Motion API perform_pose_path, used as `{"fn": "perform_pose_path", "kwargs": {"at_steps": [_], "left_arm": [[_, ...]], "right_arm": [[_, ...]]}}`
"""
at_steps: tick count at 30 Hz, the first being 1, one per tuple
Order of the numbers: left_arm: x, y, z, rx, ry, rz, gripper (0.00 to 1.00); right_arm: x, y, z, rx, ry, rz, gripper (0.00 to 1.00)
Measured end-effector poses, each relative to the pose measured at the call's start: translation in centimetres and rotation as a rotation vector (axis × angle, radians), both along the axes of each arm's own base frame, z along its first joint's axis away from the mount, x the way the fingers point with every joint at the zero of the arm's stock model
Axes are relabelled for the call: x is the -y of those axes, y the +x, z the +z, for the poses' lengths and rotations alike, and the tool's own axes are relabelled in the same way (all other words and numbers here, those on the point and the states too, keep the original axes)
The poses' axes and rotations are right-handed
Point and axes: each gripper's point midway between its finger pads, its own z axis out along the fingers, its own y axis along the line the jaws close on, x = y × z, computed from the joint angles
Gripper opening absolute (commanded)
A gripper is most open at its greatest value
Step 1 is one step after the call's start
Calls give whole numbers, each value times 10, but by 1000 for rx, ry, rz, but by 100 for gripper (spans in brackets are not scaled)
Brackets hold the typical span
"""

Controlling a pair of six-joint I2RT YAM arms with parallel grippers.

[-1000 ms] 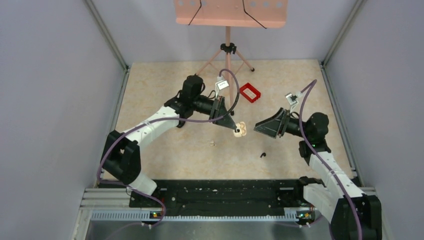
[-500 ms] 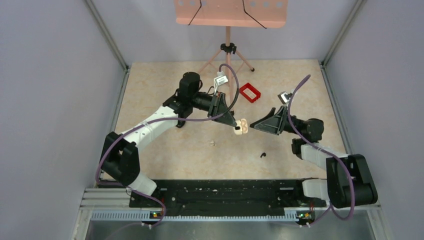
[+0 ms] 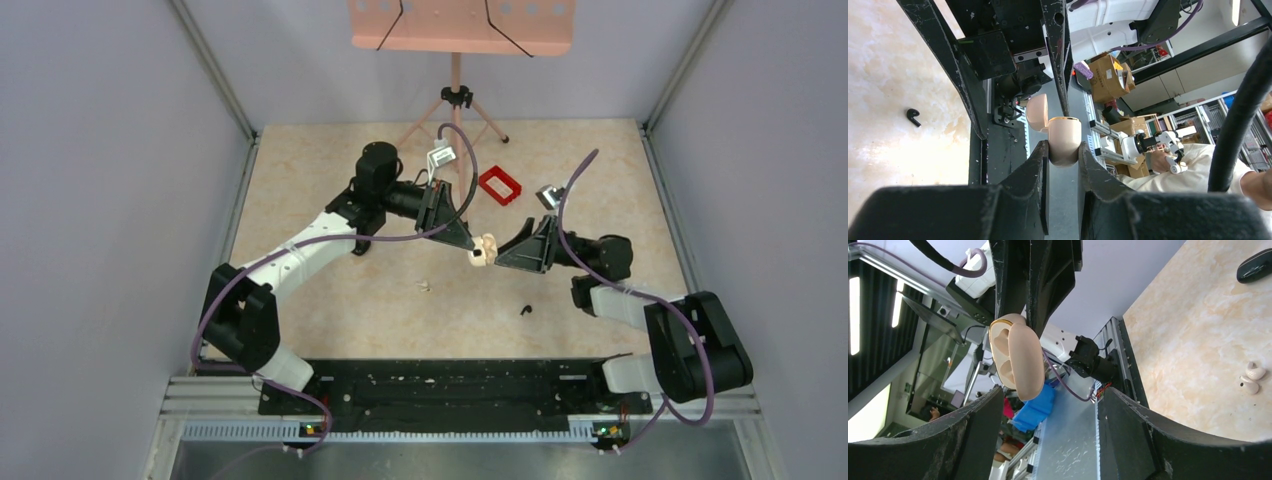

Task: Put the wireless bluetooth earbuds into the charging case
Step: Pass from the left arm to the right

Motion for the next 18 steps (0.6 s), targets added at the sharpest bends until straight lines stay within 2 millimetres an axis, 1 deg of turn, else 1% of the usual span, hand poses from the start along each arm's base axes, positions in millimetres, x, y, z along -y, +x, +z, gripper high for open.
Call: {"fn": "perform_pose_path", "kwargs": {"at_steps": [4,7,12,18], "left_arm": [[0,0,2,5,-6,0,0],[0,1,2,6,-8,1,0],[1,1,4,8,-12,1,0],[1,1,4,6,-12,1,0]], "right_arm": [[0,1,2,6,3,-3,70],[-1,6,9,25,12,-7,68],[-2,10,21,53,28,-13,61],[-2,10,22,53,31,-11,53]]}}
